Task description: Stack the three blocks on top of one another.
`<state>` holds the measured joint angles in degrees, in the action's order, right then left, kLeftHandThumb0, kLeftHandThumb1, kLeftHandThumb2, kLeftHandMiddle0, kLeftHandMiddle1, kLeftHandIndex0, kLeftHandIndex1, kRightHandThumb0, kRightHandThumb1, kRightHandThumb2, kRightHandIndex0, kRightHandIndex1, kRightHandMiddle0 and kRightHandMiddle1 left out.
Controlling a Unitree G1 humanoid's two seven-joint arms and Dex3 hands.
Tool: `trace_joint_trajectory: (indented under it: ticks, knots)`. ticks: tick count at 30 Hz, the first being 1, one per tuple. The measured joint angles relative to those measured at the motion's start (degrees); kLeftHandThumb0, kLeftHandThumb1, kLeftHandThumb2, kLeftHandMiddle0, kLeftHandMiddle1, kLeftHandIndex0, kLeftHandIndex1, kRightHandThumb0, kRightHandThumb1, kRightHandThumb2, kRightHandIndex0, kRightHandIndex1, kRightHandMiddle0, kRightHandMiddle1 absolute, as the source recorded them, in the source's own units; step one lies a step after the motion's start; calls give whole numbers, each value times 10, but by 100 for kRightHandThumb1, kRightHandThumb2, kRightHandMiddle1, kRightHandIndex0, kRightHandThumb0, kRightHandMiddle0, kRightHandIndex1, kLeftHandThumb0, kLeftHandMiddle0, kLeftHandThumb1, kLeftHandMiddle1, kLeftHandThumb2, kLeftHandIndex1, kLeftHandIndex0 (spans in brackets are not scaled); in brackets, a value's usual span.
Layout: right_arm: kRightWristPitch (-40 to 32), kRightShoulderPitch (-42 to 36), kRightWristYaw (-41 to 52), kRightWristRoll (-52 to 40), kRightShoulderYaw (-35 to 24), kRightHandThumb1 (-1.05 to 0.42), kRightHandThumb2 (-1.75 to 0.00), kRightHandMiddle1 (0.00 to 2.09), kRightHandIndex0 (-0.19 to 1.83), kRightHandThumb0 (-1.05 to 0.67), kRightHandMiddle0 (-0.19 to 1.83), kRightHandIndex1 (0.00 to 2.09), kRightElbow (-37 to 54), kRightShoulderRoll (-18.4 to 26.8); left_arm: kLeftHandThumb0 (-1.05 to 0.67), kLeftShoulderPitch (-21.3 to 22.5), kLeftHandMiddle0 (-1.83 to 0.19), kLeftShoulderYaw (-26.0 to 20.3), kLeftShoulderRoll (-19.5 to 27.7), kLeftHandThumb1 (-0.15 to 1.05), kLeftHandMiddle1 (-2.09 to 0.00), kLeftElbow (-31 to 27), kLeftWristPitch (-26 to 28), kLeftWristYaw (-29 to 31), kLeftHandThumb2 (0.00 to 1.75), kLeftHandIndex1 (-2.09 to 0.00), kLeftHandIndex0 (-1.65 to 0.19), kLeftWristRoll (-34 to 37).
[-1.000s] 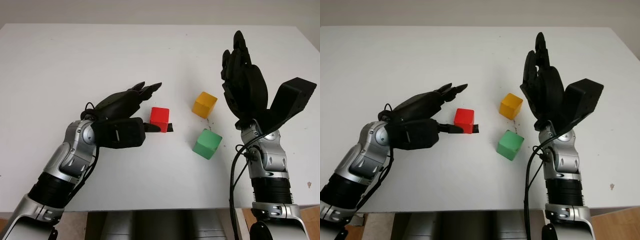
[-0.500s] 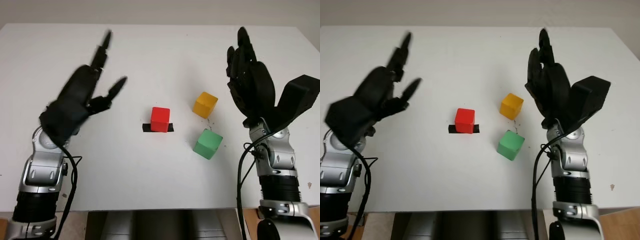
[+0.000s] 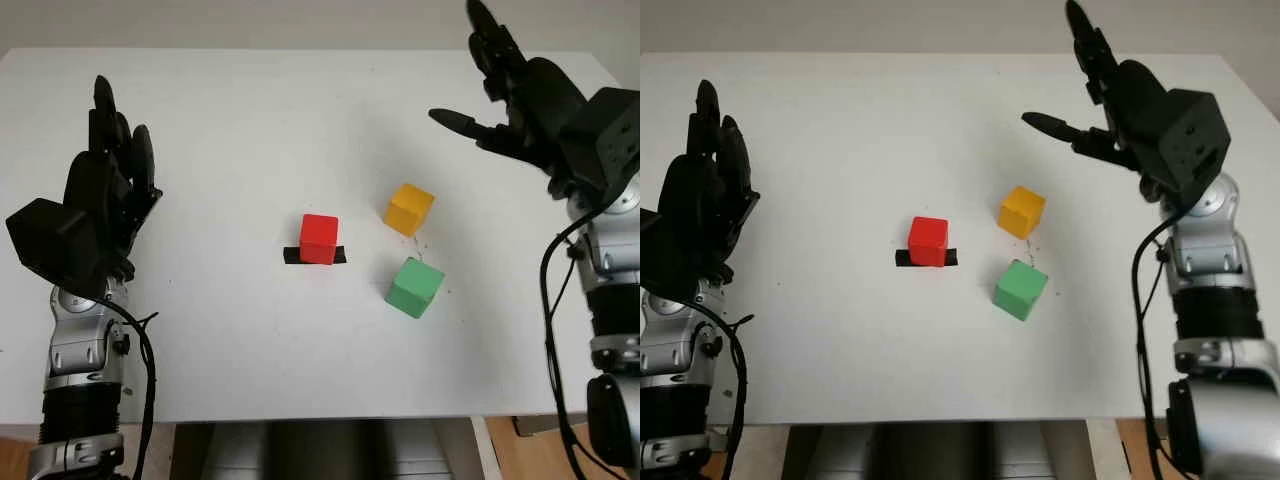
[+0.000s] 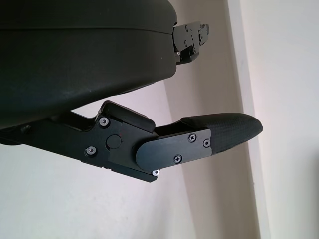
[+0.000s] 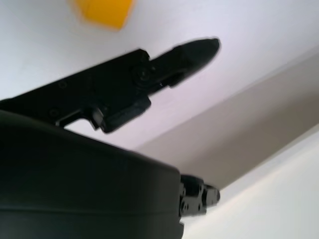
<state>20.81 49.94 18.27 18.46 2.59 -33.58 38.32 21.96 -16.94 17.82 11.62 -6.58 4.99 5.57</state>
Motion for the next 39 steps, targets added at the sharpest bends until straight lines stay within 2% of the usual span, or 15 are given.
trace_joint_trajectory:
  ticks: [6, 9, 13, 18, 28, 39]
  knots:
    - [74, 56, -1, 142, 93, -75, -5, 23, 21, -53, 24, 17, -33, 51, -79, -9, 19, 1, 12, 105, -3, 2, -3, -7, 67, -3, 17, -13]
    - [118, 77, 4, 177, 125, -74, -5, 19, 25, -49, 30, 15, -49, 65, -78, -9, 19, 3, 18, 105, -2, 2, -3, -9, 67, -3, 18, -23]
    - [194, 107, -7, 234, 166, -74, -5, 17, 30, -52, 39, 13, -85, 85, -77, -10, 19, 19, 29, 105, 0, 4, -5, 7, 64, 0, 19, -36]
    - [250, 125, -23, 276, 194, -74, -5, 15, 34, -54, 45, 12, -97, 107, -77, -11, 19, 31, 29, 105, 0, 20, -15, 8, 63, 0, 19, -46]
    - [284, 128, -61, 304, 215, -76, -6, 11, 35, -50, 49, 8, -114, 120, -80, -11, 19, 49, 31, 105, 0, 27, -17, -4, 63, -3, 17, -80]
    - [255, 123, -192, 353, 259, -77, -6, 10, 39, -47, 55, 8, -189, 69, -78, -11, 19, 59, 31, 105, -1, 28, -17, -1, 65, -2, 18, -83]
